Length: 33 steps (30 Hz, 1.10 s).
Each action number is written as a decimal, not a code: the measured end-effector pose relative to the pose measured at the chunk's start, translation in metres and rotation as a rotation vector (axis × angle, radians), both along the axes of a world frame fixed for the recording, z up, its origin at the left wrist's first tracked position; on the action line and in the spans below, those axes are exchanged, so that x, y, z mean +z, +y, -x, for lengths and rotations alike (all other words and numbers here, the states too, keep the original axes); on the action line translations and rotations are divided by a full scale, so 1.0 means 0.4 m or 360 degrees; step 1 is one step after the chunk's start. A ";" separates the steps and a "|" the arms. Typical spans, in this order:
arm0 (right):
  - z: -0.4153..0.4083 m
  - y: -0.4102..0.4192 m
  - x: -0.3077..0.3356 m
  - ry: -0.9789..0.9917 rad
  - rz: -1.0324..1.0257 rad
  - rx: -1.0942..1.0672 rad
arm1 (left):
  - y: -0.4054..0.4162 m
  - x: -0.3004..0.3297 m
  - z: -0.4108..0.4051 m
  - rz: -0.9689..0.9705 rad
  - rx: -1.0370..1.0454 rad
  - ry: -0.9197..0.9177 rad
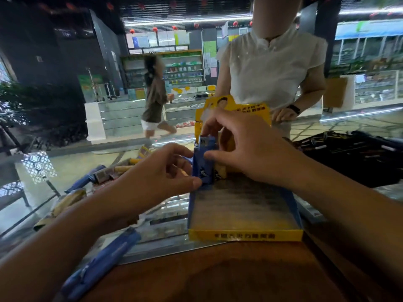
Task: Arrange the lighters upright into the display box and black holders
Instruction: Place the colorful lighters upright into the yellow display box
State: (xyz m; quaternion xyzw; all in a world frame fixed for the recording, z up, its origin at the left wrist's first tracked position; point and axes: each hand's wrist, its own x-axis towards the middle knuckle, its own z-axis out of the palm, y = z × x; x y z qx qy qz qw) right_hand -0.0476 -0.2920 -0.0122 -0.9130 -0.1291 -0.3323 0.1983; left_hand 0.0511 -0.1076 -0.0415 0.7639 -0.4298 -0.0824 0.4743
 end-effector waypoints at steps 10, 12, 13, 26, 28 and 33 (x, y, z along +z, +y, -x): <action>-0.012 0.002 -0.022 -0.0009 0.0328 -0.0145 | 0.013 0.015 0.003 -0.0174 0.0065 -0.0408; -0.016 -0.002 -0.022 -0.0026 0.0352 -0.0156 | 0.016 0.016 -0.002 -0.0233 0.0073 -0.0503; -0.018 -0.003 -0.022 -0.0018 0.0357 -0.0156 | 0.018 0.018 -0.003 -0.0250 0.0072 -0.0538; -0.015 0.058 -0.034 -0.0176 0.0275 0.0019 | 0.074 0.035 -0.081 0.0041 0.0479 -0.0694; -0.008 0.086 -0.036 -0.0138 0.0295 0.0067 | 0.104 0.052 -0.077 0.0092 0.0547 -0.0709; 0.002 0.148 -0.028 -0.0016 0.0402 0.0211 | 0.257 0.082 -0.043 -0.0256 0.0569 -0.0810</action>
